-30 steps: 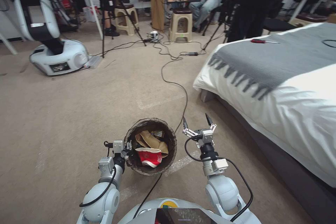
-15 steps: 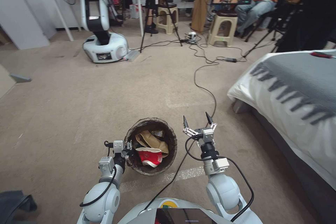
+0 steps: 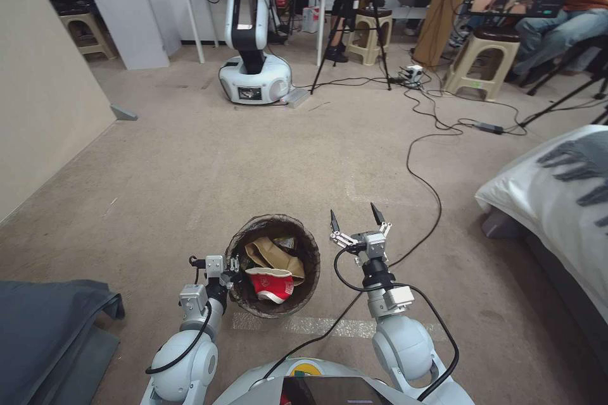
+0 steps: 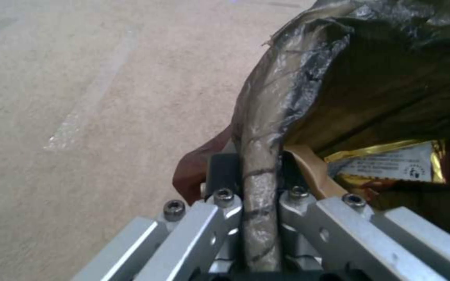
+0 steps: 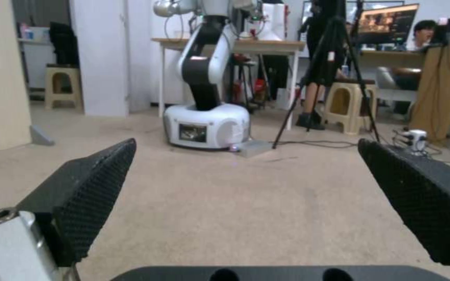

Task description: Pick up the trash bin, then pick up the garbage from the floor and place it into the trash bin.

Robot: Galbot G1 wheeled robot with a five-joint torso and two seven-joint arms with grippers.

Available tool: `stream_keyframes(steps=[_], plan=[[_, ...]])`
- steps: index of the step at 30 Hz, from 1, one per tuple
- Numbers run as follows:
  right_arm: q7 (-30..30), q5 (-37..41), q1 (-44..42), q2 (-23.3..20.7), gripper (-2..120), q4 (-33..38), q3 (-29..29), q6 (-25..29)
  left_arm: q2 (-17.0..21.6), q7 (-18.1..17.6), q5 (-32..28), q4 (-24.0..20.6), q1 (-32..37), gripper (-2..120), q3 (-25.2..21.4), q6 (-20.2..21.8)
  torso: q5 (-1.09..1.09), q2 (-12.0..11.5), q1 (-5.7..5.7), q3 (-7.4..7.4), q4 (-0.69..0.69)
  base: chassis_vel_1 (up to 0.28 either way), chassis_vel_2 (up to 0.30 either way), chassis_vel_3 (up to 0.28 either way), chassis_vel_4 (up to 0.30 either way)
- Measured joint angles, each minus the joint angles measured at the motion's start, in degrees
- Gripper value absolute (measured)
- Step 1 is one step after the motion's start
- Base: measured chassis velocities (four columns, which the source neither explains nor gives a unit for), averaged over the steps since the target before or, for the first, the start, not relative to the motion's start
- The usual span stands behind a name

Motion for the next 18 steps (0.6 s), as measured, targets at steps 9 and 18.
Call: stream_keyframes(steps=[9, 18], plan=[[-0.25, -0.17, 0.04, 0.02, 100, -0.01, -0.05, 0.02, 0.25, 0.09, -0.76, -0.13, 0.25, 2, 0.93, 0.41, 0.0, 0.0, 0.0, 0.0, -0.02, 0.0, 0.0, 0.0, 0.0], [-0.27, -0.21, -0.12, 0.02, 100, 0.11, 0.44, 0.09, 0.92, -2.75, -8.86, -3.09, 0.73, 2, 2.25, 9.94, 0.0, 0.0, 0.0, 0.0, -0.03, 0.0, 0.0, 0.0, 0.0]])
